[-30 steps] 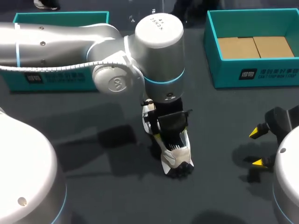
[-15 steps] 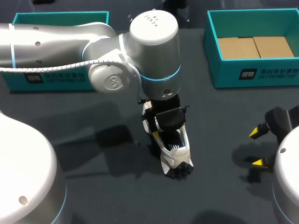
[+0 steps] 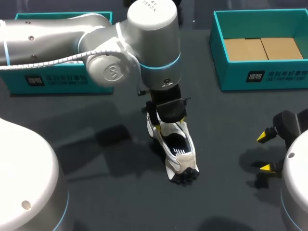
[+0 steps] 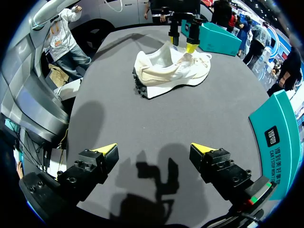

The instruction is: Take the shoe out of the shoebox, open the shoe tongue, remove and reinsert the insole, then place the shoe into the shoebox

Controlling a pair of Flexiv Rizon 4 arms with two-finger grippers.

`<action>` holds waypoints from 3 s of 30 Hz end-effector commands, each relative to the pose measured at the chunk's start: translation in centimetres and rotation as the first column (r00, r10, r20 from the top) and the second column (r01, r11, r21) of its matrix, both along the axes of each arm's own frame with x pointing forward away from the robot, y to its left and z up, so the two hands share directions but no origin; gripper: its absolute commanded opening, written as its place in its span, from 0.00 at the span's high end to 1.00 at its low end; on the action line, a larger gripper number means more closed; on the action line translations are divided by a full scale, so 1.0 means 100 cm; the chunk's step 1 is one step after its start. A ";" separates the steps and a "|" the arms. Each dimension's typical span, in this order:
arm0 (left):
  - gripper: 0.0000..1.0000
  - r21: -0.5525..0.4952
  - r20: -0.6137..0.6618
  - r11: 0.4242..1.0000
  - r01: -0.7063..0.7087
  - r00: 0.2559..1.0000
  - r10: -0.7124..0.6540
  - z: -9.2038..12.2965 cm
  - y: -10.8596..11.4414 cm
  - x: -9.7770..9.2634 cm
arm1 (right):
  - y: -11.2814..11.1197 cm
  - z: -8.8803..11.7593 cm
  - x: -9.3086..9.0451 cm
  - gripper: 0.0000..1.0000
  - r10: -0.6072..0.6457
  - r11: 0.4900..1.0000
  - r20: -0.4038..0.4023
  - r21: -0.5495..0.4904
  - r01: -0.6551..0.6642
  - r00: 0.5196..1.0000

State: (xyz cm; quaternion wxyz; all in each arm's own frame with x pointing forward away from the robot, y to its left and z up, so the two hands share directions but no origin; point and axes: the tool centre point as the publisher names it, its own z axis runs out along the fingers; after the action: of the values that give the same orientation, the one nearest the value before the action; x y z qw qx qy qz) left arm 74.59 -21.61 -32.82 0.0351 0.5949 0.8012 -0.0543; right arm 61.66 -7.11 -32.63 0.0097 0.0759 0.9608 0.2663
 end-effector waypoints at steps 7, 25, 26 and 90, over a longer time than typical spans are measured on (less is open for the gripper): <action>0.46 0.001 -0.008 1.000 0.006 1.000 -0.006 0.027 0.009 0.026 | 0.000 0.001 -0.002 0.00 -0.001 1.000 0.003 -0.001 0.001 1.000; 0.59 -0.005 -0.060 1.000 0.003 0.998 -0.003 0.060 0.017 0.026 | 0.000 0.001 -0.002 0.00 -0.001 1.000 0.003 -0.001 0.001 1.000; 0.60 -0.004 -0.060 1.000 0.002 0.998 -0.002 0.061 0.017 0.026 | 0.000 0.001 -0.002 0.00 -0.001 1.000 0.003 -0.001 0.001 1.000; 0.59 -0.054 -0.077 0.998 -0.032 0.997 0.028 0.033 0.000 -0.056 | 0.000 0.001 -0.002 0.00 -0.001 1.000 0.003 -0.001 0.001 1.000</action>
State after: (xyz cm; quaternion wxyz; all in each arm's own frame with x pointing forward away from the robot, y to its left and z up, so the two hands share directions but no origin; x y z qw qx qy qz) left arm 69.83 -23.83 -32.97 0.0030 0.5858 0.8033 -0.1075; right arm 61.66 -7.11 -32.63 0.0097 0.0758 0.9608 0.2663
